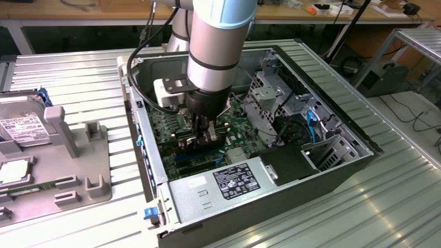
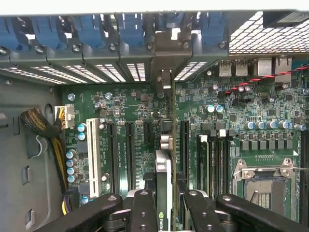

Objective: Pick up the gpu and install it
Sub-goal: 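Insert the gpu into the slot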

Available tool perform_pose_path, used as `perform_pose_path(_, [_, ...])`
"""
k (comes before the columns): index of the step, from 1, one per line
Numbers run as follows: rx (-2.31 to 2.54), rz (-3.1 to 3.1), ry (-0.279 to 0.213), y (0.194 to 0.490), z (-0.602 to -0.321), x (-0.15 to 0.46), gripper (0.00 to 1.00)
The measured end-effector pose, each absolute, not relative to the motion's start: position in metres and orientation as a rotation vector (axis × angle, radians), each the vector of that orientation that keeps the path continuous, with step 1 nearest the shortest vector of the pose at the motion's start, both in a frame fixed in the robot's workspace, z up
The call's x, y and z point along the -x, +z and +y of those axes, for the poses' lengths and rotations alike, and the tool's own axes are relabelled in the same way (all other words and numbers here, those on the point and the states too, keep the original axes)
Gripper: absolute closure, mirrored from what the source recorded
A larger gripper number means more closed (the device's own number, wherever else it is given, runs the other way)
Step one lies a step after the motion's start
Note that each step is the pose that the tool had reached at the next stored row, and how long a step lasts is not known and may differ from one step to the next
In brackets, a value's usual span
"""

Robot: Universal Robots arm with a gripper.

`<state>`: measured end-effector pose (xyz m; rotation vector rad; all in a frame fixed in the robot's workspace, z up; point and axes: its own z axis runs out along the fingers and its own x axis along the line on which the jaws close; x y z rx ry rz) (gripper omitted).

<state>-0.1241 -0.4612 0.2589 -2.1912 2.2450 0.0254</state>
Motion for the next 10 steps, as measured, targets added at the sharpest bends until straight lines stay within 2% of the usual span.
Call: perform_pose_path(10, [2.191,2.245,0.026,0.2625,-0.4617,0.1246,0.73])
